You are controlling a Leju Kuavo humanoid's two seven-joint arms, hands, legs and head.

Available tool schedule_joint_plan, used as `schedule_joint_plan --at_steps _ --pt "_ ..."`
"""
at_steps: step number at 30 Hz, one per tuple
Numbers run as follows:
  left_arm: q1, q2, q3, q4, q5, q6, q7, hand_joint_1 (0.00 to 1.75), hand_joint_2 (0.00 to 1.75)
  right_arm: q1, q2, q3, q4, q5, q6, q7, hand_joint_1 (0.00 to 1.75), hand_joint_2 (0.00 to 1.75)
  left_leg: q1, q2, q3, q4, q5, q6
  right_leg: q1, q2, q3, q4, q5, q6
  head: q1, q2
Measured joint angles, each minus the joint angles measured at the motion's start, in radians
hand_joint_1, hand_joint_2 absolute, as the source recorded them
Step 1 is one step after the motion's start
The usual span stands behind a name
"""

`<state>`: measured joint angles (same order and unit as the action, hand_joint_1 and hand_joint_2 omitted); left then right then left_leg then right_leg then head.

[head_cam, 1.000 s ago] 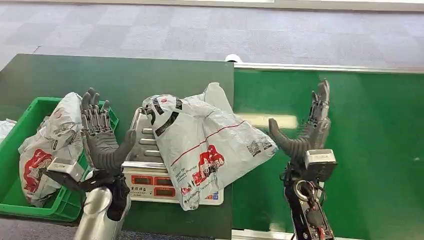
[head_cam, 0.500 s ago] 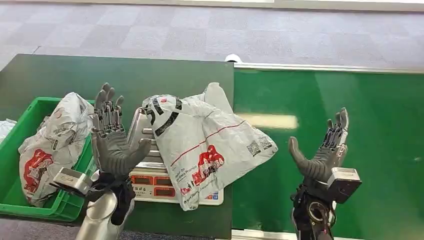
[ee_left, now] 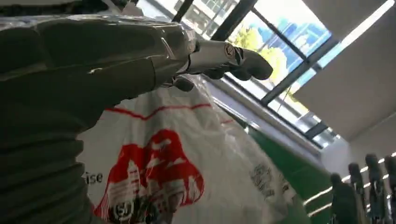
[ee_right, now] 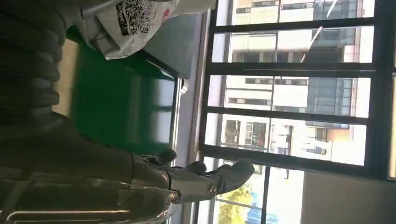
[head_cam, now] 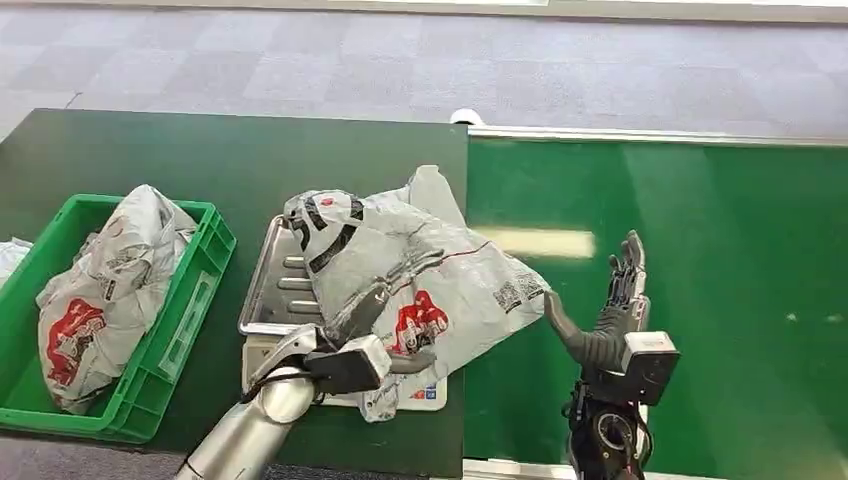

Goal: Moved the parcel from conveyor to table for the left to box.

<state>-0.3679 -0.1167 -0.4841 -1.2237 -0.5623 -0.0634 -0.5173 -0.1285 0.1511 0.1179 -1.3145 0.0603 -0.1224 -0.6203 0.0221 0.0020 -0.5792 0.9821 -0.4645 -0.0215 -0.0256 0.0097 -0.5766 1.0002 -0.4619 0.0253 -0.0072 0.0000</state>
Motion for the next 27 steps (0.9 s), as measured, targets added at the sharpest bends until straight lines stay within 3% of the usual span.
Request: schedule_joint_plan --at_steps 11,25,26,27 --pt "-0.089 -0.025 -0.008 0.223 -0.009 -0.181 0.118 0.00 1.75 -0.005 0.014 -0.005 0.031 0.016 0.022 0.024 0.00 1.75 0.000 -0.001 0.000 0.000 0.000 0.000 0.000 0.000 0.001 0.000 0.000 0.000 0.000 0.000" --pt "-0.127 -0.056 -0.016 0.325 -0.111 -0.048 0.192 0.00 1.75 0.001 0.018 -0.020 0.031 0.021 0.022 0.042 0.00 1.75 0.000 0.000 0.004 0.000 0.000 0.000 0.000 0.000 0.005 0.000 0.000 0.000 0.000 0.000" --pt "-0.127 -0.056 -0.018 0.325 -0.126 -0.038 0.200 0.28 1.75 0.001 0.019 -0.021 0.031 0.021 0.024 0.042 0.00 1.75 0.000 0.000 0.005 0.000 0.000 0.000 0.000 0.000 0.005 0.000 0.000 0.000 0.000 0.000" --pt "-0.126 -0.056 -0.022 0.325 -0.147 -0.026 0.204 1.45 1.75 0.002 0.021 -0.021 0.031 0.021 0.025 0.043 0.00 1.75 0.000 0.000 0.005 0.000 0.000 0.000 0.000 0.000 0.006 0.000 0.000 0.000 0.000 0.000"
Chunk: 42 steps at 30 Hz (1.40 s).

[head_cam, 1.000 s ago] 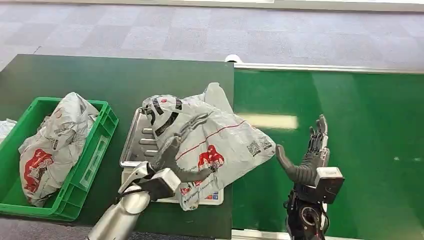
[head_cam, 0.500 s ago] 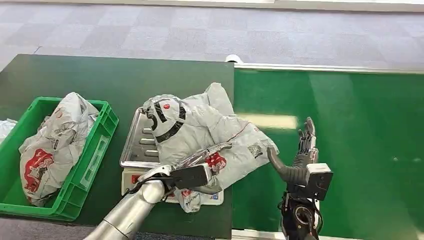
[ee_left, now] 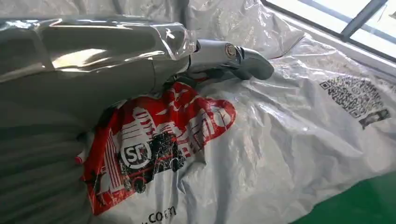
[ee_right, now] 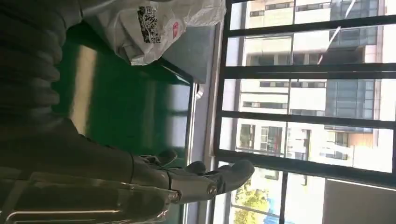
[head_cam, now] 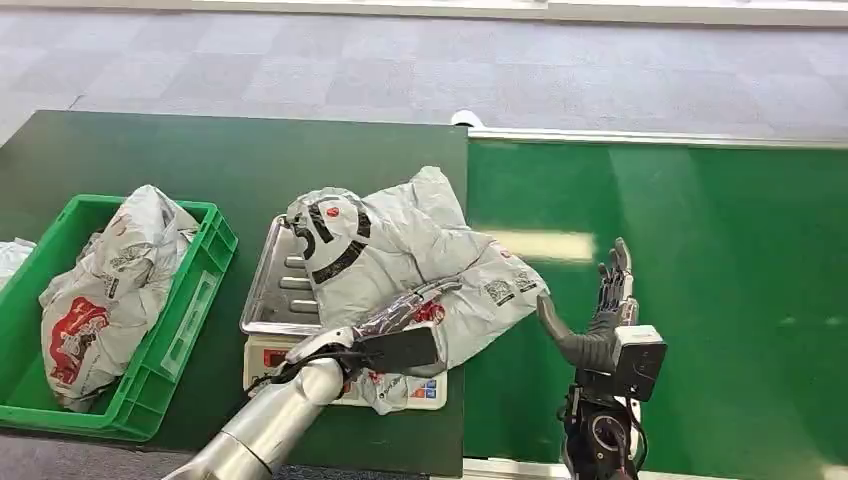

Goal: Moved the parcel from conveyor to table for the left to box.

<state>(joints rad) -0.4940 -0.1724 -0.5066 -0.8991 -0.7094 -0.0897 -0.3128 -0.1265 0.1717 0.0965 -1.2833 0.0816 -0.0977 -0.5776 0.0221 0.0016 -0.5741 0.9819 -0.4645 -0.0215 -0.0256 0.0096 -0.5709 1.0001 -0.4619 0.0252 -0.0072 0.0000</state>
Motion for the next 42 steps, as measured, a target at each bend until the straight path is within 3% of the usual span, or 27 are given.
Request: schedule_joint_plan --at_steps 1,6,26,27,30,34,42 --pt "0.001 0.000 -0.003 0.000 -0.014 0.007 0.001 1.66 1.75 0.001 0.000 0.000 0.000 0.000 0.001 0.000 0.00 1.75 0.000 0.000 0.000 0.000 0.000 0.000 0.000 0.000 0.000 0.000 0.000 0.000 0.000 0.000" --pt "0.007 0.001 -0.013 0.000 -0.050 0.037 0.001 1.73 1.75 0.005 0.003 -0.003 0.000 0.002 0.004 0.003 0.00 1.75 0.000 0.000 0.001 0.000 0.000 0.000 0.000 0.000 0.001 0.000 0.000 0.000 0.000 0.000" --pt "0.125 -0.012 0.048 -0.130 0.051 0.363 -0.190 1.75 1.75 0.014 0.012 -0.021 0.000 -0.002 0.016 0.010 0.00 1.75 0.000 0.000 0.000 0.000 0.000 0.000 0.000 0.000 0.000 0.000 0.000 0.000 0.000 0.000" --pt "0.130 -0.013 0.050 -0.140 0.068 0.400 -0.233 1.75 0.00 0.013 0.013 -0.023 0.000 -0.005 0.021 0.010 0.00 1.75 0.000 0.000 0.000 0.000 0.000 0.000 0.000 0.000 -0.001 0.000 0.000 0.000 0.000 0.000" --pt "0.141 -0.015 0.050 -0.194 0.151 0.543 -0.360 1.75 0.00 0.010 0.014 -0.026 0.000 -0.017 0.029 0.010 0.00 1.75 0.000 0.000 -0.001 0.000 0.000 0.000 0.000 0.000 -0.001 0.000 0.000 0.000 0.000 0.000" --pt "0.147 0.004 0.009 -0.316 0.265 0.758 -0.382 1.75 0.00 0.006 0.014 -0.027 0.004 -0.039 0.029 0.001 0.00 1.75 0.000 0.000 -0.002 0.000 0.000 0.000 0.000 0.000 -0.002 0.000 0.000 0.000 0.000 0.000" --pt "0.201 0.012 0.043 -0.662 0.188 0.786 -0.386 1.75 0.00 -0.008 0.012 -0.024 0.032 -0.074 0.019 -0.017 0.00 1.75 0.000 0.000 -0.003 0.000 0.000 0.000 0.000 0.000 -0.003 0.000 0.000 0.000 0.000 0.000"
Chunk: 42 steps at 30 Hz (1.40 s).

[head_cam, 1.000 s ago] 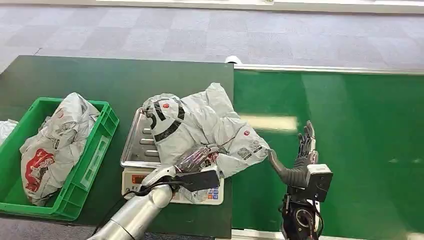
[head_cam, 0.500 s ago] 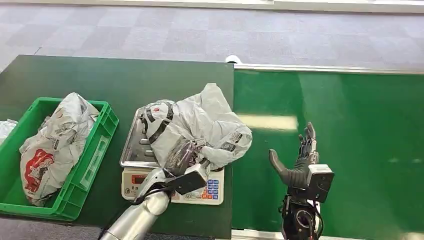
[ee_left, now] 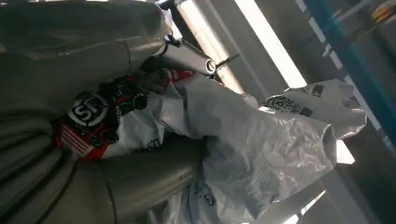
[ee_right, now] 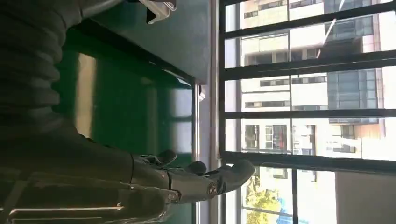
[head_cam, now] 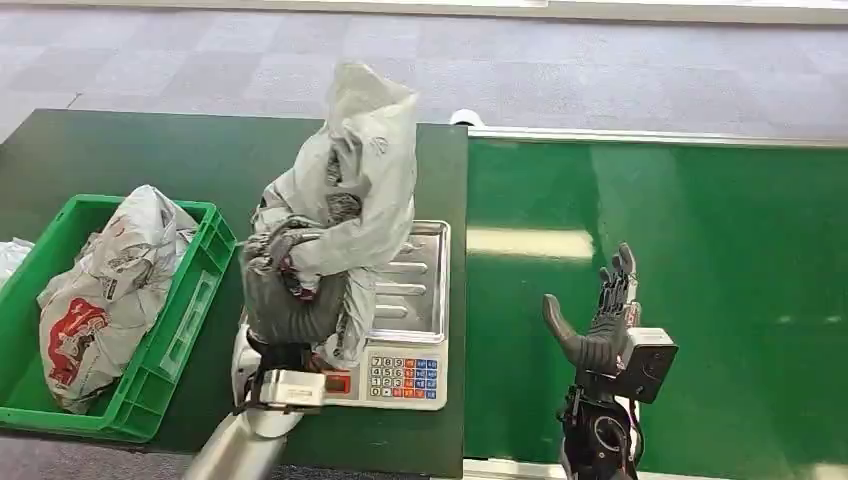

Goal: Moved the parcel from conveyor to table for the left to box.

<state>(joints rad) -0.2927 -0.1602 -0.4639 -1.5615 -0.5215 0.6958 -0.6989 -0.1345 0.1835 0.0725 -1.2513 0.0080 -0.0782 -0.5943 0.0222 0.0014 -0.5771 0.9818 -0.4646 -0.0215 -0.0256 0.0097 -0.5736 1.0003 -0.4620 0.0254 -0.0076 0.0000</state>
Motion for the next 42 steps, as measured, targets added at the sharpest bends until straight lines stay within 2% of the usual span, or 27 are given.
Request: schedule_joint_plan --at_steps 5,12,16,24,28,42 --pt "0.026 -0.018 0.083 -0.204 -0.087 0.002 0.000 1.75 0.00 -0.011 -0.002 0.007 0.018 -0.020 -0.012 -0.005 0.00 1.75 0.000 0.000 0.000 0.000 0.000 0.000 0.000 0.000 0.000 0.000 0.000 0.000 0.001 0.000" --pt "0.032 -0.083 0.323 -0.460 -0.188 0.002 0.000 1.75 0.00 -0.007 -0.010 0.016 0.027 -0.037 -0.029 -0.007 0.00 1.75 0.000 0.000 0.000 0.000 0.000 0.000 0.000 0.000 0.000 0.000 0.000 0.000 0.000 0.000" --pt "0.032 -0.105 0.411 -0.533 -0.188 0.002 0.000 1.75 0.00 -0.007 -0.011 0.021 0.027 -0.040 -0.035 -0.005 0.00 1.75 0.000 0.000 0.000 0.000 0.000 0.000 0.000 0.000 0.000 0.000 0.000 0.000 0.000 0.000" --pt "0.040 -0.125 0.557 -0.565 -0.166 0.000 0.000 1.75 0.00 0.022 -0.016 0.021 0.015 -0.040 -0.051 -0.002 0.00 1.75 0.000 0.000 0.000 0.000 0.000 0.000 0.000 0.000 0.000 0.000 0.000 0.000 0.000 0.000" --pt "0.051 -0.136 0.604 -0.558 -0.260 0.000 0.000 1.75 0.00 0.039 -0.016 0.020 -0.002 -0.028 -0.061 0.002 0.00 1.75 0.000 0.000 0.000 0.000 0.000 0.000 0.000 0.000 0.000 0.000 0.000 0.000 0.000 0.000" --pt "0.084 -0.146 0.668 -0.464 -0.392 0.000 0.000 1.75 0.00 0.084 -0.019 0.010 -0.051 -0.017 -0.062 0.010 0.00 1.75 0.000 0.001 0.001 0.000 0.000 0.000 0.000 0.000 -0.001 0.000 0.000 0.000 0.000 0.000"
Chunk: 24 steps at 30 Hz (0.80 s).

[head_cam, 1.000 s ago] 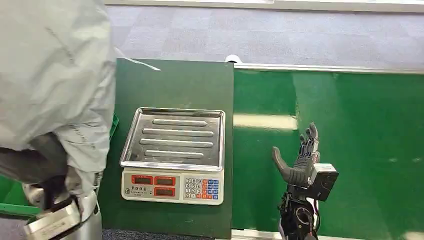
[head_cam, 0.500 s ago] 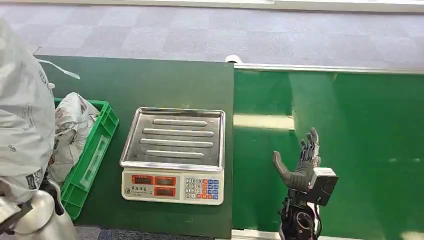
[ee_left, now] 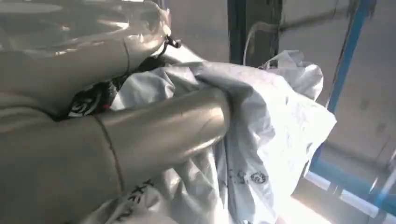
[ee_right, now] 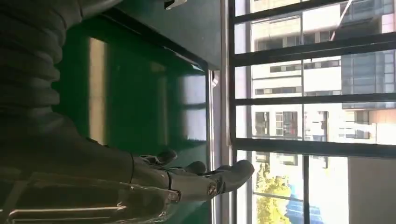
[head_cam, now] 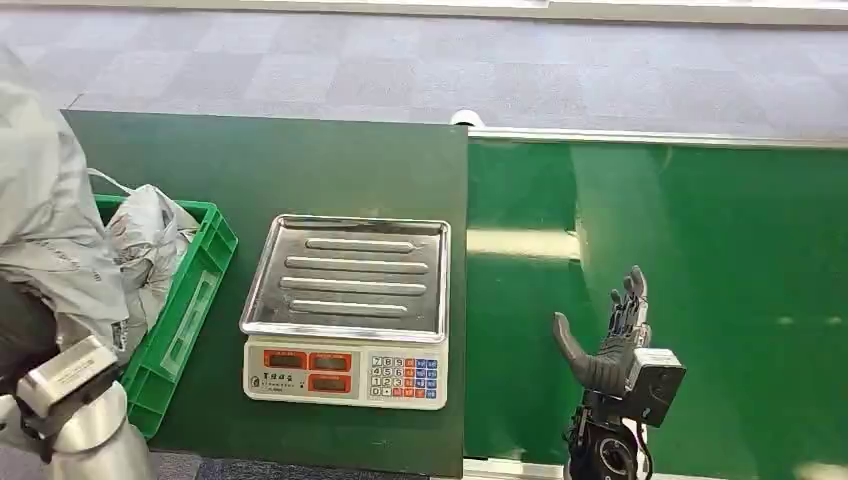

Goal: Moved the parcel from conveyor to table for the left to box.

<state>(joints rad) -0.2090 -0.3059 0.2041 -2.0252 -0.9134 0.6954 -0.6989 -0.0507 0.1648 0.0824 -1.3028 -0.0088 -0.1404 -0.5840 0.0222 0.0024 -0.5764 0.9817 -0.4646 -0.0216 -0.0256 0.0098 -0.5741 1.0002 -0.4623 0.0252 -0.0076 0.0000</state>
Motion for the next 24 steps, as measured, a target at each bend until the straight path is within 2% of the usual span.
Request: schedule_joint_plan --at_steps 8,14,21,23,24 --pt "-0.003 -0.015 0.123 0.139 -0.167 0.000 0.000 1.75 0.00 0.010 0.001 -0.010 -0.016 0.016 0.020 0.018 0.00 1.75 0.000 0.000 0.000 0.000 0.000 0.000 0.000 0.000 0.000 0.000 0.000 0.000 0.000 0.000" --pt "-0.027 -0.021 0.338 0.193 -0.254 0.000 0.000 1.75 0.00 0.010 0.000 -0.014 -0.016 0.016 0.025 0.018 0.00 1.75 0.000 0.001 0.000 0.000 0.000 0.000 0.000 0.001 0.000 0.000 0.000 0.000 0.000 0.000" --pt "-0.028 -0.021 0.449 0.216 -0.298 0.000 0.000 1.75 0.00 0.012 -0.002 -0.018 -0.017 0.016 0.028 0.018 0.00 1.75 0.000 0.001 0.000 0.000 0.000 0.000 0.000 0.001 0.000 0.000 0.000 0.000 0.000 0.000" --pt "-0.028 -0.021 0.469 0.217 -0.315 0.000 0.000 1.69 0.00 0.014 -0.002 -0.019 -0.020 0.016 0.028 0.018 0.00 1.75 0.000 0.000 0.000 0.000 0.000 0.000 0.000 0.001 0.000 0.000 0.000 0.000 0.000 0.000" --pt "-0.030 -0.021 0.482 0.217 -0.329 0.001 0.000 1.61 0.00 0.014 -0.002 -0.020 -0.020 0.016 0.029 0.018 0.00 1.75 0.000 0.000 0.000 0.000 0.000 0.000 0.000 0.001 0.000 0.000 0.000 0.000 0.000 0.000"
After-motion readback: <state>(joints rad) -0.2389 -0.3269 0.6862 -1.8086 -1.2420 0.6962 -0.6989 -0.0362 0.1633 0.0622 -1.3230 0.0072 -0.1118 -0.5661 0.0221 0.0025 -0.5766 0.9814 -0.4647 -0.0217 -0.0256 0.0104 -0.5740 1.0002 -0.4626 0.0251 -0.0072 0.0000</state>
